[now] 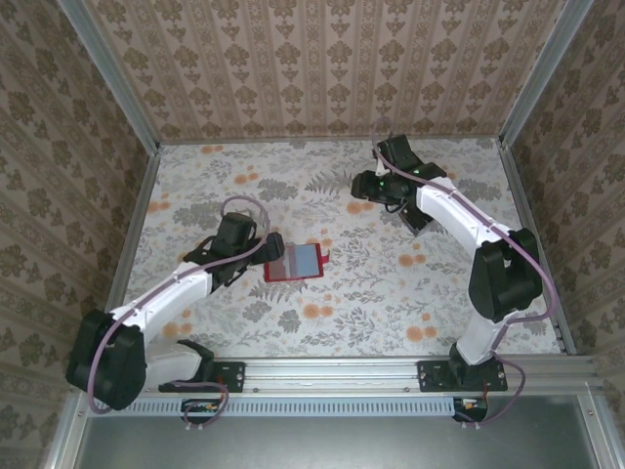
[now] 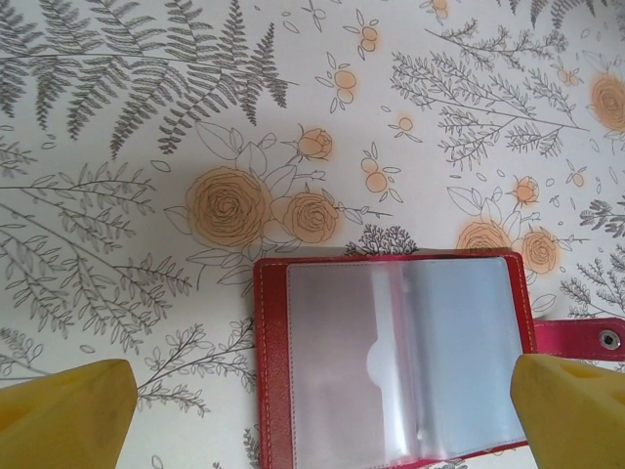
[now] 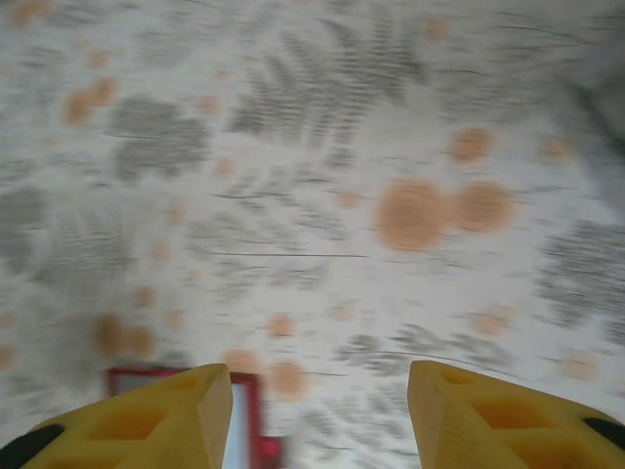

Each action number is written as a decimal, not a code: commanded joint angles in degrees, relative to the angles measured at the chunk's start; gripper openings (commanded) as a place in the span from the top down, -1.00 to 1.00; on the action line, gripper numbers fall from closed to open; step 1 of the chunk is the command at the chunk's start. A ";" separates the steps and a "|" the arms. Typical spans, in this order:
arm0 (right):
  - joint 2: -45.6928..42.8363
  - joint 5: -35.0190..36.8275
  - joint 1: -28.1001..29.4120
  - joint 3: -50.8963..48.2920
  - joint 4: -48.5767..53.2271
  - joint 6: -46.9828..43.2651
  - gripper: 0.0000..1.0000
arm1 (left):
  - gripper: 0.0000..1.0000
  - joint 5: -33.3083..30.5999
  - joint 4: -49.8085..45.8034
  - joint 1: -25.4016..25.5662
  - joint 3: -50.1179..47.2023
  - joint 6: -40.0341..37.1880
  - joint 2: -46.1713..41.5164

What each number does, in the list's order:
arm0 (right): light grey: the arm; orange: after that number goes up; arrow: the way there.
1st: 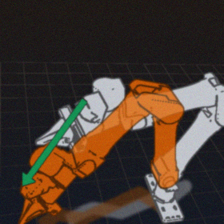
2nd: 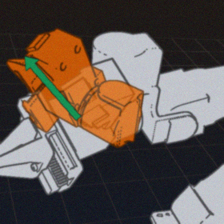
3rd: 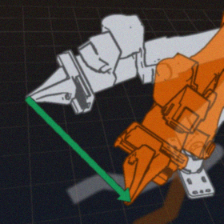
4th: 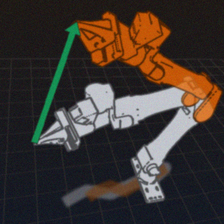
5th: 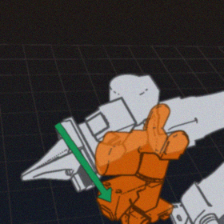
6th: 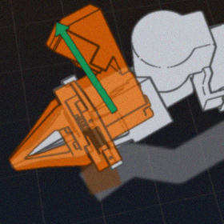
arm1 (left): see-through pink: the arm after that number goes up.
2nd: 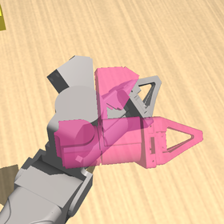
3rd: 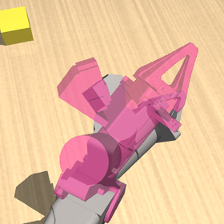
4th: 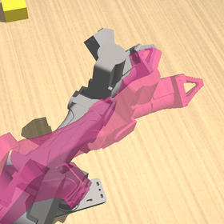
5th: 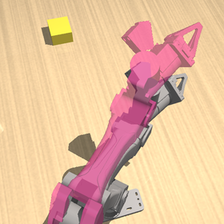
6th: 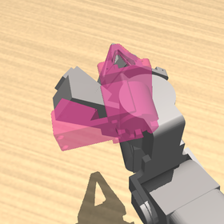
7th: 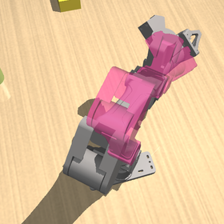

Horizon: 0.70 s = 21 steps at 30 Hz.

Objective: Put the credit cards into the card holder
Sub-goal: Pick up the credit card from the storage box.

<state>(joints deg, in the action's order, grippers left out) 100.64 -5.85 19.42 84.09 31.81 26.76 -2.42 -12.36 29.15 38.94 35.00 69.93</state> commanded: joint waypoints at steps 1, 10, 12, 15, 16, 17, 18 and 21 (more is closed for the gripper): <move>3.21 9.59 -0.19 3.96 8.13 -7.81 -0.01 | -1.00 2.50 0.01 -0.58 2.67 -1.78 2.50; 15.04 20.61 -0.35 15.95 14.22 -14.80 0.13 | -0.99 4.29 1.55 -0.58 4.42 -0.40 7.38; 17.34 22.66 -0.34 18.48 15.04 -16.13 0.16 | -1.00 4.31 1.60 -0.58 4.42 -0.29 7.74; 21.14 24.83 -0.32 22.94 16.67 -18.07 0.23 | -1.00 4.31 1.51 -0.58 4.40 -0.29 8.07; 22.42 25.35 -0.34 24.38 17.17 -18.66 0.25 | -0.99 4.30 1.33 -0.58 4.44 -0.33 8.16; 23.43 25.80 -0.33 25.55 17.60 -19.12 0.26 | -1.00 4.22 1.33 -0.58 4.42 -0.31 8.15; 24.45 26.32 -0.34 26.78 17.99 -19.56 0.28 | -1.00 4.21 1.29 -0.58 4.55 -0.24 8.20; 27.14 27.11 -0.41 29.84 19.27 -20.58 0.33 | -1.00 4.09 1.20 -0.57 4.65 -0.21 8.28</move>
<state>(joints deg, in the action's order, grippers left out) 125.58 17.61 18.96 110.76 47.00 8.93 1.32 -11.14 29.10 41.67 34.70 77.60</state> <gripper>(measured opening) 0.338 0.997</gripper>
